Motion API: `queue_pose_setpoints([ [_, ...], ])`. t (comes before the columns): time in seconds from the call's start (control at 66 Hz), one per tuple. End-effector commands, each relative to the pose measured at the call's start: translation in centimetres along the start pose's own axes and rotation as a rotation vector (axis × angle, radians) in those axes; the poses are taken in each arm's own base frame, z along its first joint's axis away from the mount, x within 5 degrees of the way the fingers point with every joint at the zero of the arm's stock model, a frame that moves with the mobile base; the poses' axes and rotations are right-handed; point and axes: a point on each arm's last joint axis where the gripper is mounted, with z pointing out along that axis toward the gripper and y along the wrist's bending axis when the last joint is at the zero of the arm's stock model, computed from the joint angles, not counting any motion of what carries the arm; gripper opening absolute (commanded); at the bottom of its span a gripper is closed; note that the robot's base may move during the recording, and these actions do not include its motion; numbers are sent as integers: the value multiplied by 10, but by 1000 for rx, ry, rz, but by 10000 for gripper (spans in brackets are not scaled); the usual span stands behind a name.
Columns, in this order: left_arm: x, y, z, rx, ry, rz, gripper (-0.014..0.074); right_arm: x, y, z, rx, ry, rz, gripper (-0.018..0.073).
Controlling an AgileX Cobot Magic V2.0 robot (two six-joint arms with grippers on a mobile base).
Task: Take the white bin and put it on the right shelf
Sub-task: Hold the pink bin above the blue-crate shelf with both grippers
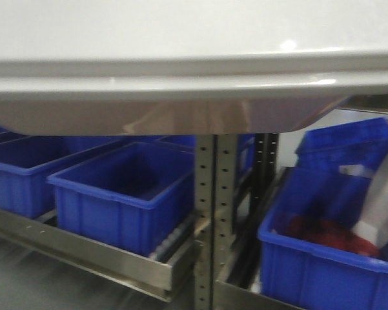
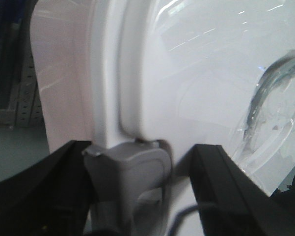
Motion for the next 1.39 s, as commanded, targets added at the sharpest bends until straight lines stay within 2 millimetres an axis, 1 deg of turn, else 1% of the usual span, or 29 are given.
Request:
queue_pose_setpoints([
  [0.0,-6,-26,-7,208,-28,0,283,-10,29,-7,-222,-65,19,423],
  [1.378,-6,-26,-7,208,-28,0,283,-10,29,-7,-222,-64,18,423],
])
